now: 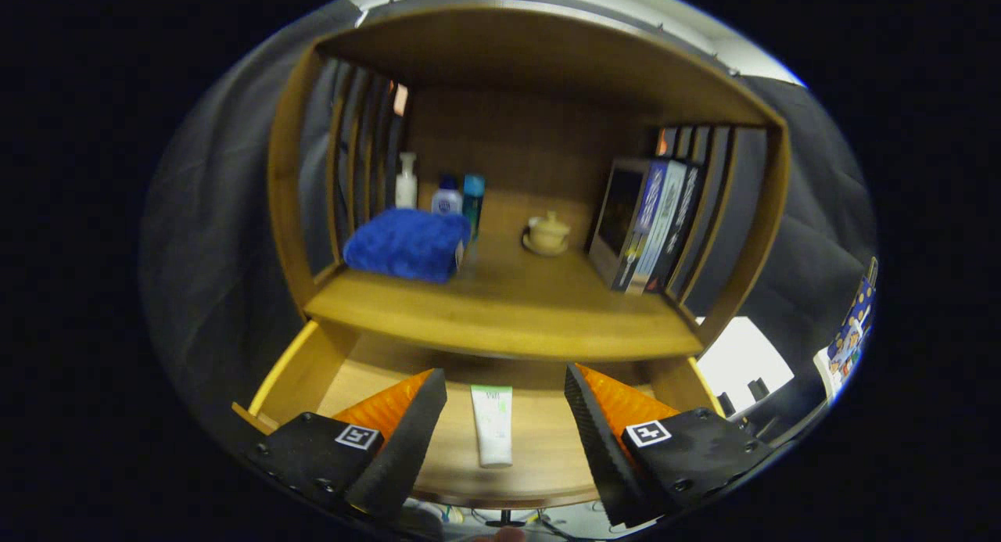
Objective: Pull open the drawer, take out the items inside it, and place them on the countertop above the cabinet.
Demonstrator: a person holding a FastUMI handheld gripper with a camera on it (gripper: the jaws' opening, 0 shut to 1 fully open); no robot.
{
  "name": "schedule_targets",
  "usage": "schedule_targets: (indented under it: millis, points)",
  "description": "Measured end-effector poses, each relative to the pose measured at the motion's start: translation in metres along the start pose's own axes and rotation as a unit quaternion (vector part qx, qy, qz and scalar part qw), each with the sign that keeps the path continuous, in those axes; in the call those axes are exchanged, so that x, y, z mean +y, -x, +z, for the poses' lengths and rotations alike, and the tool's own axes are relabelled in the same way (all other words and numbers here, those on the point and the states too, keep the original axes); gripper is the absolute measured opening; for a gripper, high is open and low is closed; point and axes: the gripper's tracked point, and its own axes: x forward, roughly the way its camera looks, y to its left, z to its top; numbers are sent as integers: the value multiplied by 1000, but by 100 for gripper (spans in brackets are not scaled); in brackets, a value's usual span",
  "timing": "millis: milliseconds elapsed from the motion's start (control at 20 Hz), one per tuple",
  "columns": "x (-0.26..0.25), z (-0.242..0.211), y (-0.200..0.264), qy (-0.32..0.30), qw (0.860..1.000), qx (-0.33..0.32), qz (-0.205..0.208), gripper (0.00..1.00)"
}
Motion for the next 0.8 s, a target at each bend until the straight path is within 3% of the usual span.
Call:
schedule_targets:
  millis: [150, 250, 400, 800]
  points:
    - [-6, -43, -30, -39, 992, 123, -13, 99]
    - [4, -67, -42, -58, 982, 182, 5, 99]
    - [9, -89, -59, -57, 971, 234, 17, 99]
    - [9, -139, -66, -134, 936, 325, 10, 99]
